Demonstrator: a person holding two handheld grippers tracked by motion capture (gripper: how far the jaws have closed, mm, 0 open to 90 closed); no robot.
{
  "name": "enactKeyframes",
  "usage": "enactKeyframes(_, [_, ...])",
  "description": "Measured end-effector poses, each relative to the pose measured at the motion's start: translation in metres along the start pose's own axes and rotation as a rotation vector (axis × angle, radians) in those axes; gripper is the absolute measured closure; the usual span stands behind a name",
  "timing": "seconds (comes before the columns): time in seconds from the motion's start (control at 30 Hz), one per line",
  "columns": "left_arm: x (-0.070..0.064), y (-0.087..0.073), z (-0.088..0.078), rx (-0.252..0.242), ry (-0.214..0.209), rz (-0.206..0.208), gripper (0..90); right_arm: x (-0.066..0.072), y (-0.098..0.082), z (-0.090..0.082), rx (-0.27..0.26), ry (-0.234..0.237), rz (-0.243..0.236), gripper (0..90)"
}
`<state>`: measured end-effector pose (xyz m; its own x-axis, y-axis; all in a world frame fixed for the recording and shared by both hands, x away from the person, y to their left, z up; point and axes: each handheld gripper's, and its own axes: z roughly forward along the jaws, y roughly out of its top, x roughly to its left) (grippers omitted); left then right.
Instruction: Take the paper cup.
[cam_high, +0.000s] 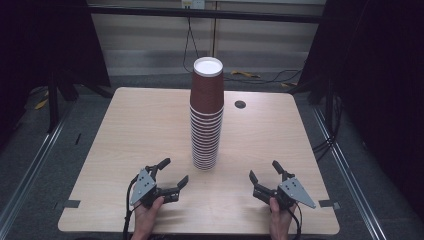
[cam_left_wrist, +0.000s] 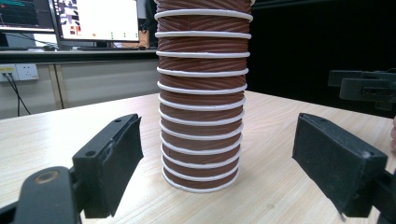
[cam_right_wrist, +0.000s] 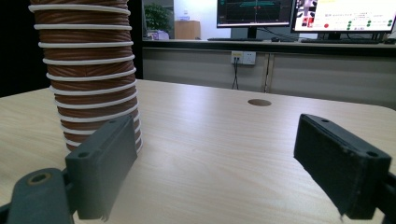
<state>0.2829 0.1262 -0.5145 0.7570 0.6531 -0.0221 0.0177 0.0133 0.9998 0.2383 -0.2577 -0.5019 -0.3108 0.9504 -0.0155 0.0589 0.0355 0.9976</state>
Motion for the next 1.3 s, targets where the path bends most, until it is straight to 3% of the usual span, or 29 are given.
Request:
enactKeyframes(0.13, [0.000, 0.000, 0.000, -0.002, -0.002, -0.001, 15.5, -0.001, 0.000, 0.001, 0.008, -0.002, 0.014, 13.0])
enactKeyframes(0.23, [0.000, 0.000, 0.000, -0.002, -0.001, -0.008, 15.5, -0.003, 0.001, 0.001, 0.037, 0.029, 0.031, 12.8])
enactKeyframes(0.4, [0.000, 0.000, 0.001, 0.001, 0.000, -0.006, 15.5, -0.004, 0.002, 0.001, 0.047, 0.016, 0.046, 13.0])
enactKeyframes(0.5, [0.000, 0.000, 0.000, 0.001, -0.002, -0.005, 15.5, -0.002, 0.001, 0.002, 0.035, 0.048, 0.043, 13.0])
enactKeyframes(0.7, [0.000, 0.000, 0.000, 0.000, -0.009, -0.002, 15.6, -0.003, 0.003, 0.006, 0.082, 0.084, 0.088, 13.6])
enactKeyframes(0.73, [0.000, 0.000, 0.000, -0.002, -0.010, -0.005, 15.6, -0.001, 0.006, 0.006, 0.106, 0.120, 0.100, 19.9])
enactKeyframes(0.77, [0.000, 0.000, 0.000, -0.002, -0.010, -0.005, 15.6, -0.001, 0.006, 0.006, 0.106, 0.120, 0.100, 19.9])
enactKeyframes(0.8, [0.000, 0.000, 0.000, -0.002, -0.010, -0.005, 15.6, 0.000, 0.007, 0.006, 0.105, 0.150, 0.110, 21.4])
enactKeyframes(0.97, [0.000, 0.000, 0.000, -0.001, -0.011, -0.004, 15.6, 0.009, 0.021, 0.012, 0.098, 0.231, 0.079, 18.5])
enactKeyframes(1.13, [0.000, 0.000, 0.000, -0.001, -0.011, -0.003, 15.6, 0.013, 0.031, 0.017, 0.079, 0.258, 0.049, 18.1])
enactKeyframes(1.27, [0.000, 0.000, 0.000, 0.000, -0.012, -0.003, 15.6, 0.015, 0.037, 0.021, 0.092, 0.238, 0.043, 14.6])
enactKeyframes(1.3, [0.000, 0.000, 0.000, -0.001, -0.012, -0.004, 15.6, 0.015, 0.038, 0.022, 0.094, 0.253, 0.050, 15.2])
